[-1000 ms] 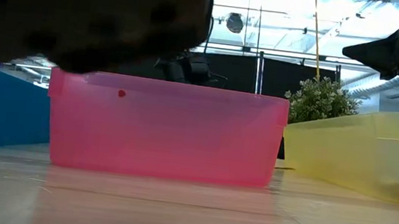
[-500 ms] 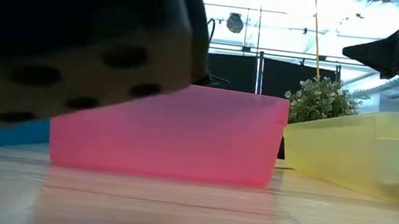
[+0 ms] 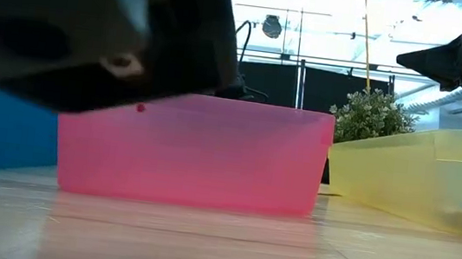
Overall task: Pick and place Granola Bars by type
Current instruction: Put the top red granola bar into the red bin
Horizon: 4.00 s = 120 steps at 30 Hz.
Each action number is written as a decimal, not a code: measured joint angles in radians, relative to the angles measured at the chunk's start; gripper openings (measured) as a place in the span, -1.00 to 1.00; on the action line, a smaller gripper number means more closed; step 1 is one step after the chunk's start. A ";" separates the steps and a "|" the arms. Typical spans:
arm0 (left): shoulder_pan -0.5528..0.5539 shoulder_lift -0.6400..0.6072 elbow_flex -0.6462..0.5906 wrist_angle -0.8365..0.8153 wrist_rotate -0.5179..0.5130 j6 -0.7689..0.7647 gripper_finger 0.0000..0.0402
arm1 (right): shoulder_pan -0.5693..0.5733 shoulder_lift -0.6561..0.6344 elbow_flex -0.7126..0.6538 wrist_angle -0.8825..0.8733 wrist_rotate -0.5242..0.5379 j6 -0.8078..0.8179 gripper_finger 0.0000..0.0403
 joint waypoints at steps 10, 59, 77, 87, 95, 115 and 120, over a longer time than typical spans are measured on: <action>-0.035 -0.040 -0.007 0.027 -0.138 0.020 -0.99 | 0.000 0.000 0.000 0.000 0.000 0.000 -1.00; -0.630 -0.819 -0.984 0.719 -0.177 -0.763 -1.00 | 0.000 0.000 0.000 0.000 -0.001 0.030 -1.00; -0.619 -0.804 -1.030 0.783 -0.189 -0.723 -0.57 | 0.000 0.000 0.000 0.001 -0.001 0.038 -1.00; -0.366 -0.805 -0.814 0.535 -0.253 -0.540 -0.05 | 0.000 0.000 0.000 0.001 -0.001 0.037 -1.00; -0.125 -0.739 -0.685 0.422 -0.071 -0.450 0.03 | 0.000 0.000 0.000 0.001 0.000 0.035 -1.00; -0.089 -0.258 -0.351 0.215 -0.018 -0.300 0.03 | 0.000 0.001 0.000 -0.001 0.000 0.019 -1.00; -0.091 -0.221 -0.351 0.235 -0.020 -0.312 0.03 | 0.000 0.001 0.000 -0.001 0.000 0.015 -1.00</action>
